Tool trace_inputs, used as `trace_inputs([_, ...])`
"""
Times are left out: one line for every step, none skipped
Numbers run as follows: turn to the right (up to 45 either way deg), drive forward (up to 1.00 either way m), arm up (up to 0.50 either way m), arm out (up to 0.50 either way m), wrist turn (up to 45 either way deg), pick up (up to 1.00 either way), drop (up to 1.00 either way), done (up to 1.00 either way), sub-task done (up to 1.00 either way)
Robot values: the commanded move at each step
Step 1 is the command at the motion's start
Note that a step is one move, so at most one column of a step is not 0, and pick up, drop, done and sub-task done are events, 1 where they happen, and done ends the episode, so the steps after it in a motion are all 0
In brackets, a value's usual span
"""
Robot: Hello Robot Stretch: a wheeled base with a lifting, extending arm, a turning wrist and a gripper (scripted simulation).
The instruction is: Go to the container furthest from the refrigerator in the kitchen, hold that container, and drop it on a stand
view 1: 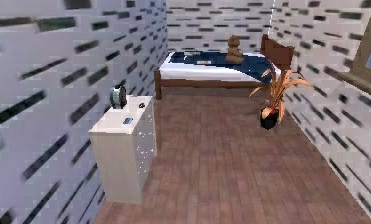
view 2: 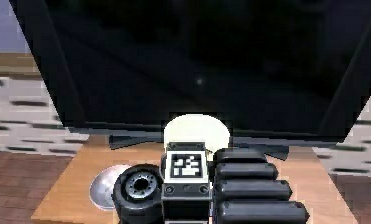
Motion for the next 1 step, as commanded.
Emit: trace_inputs([0.0,0.00,0.00,0.48,0.0,0.00,0.00,0.00,0.00])
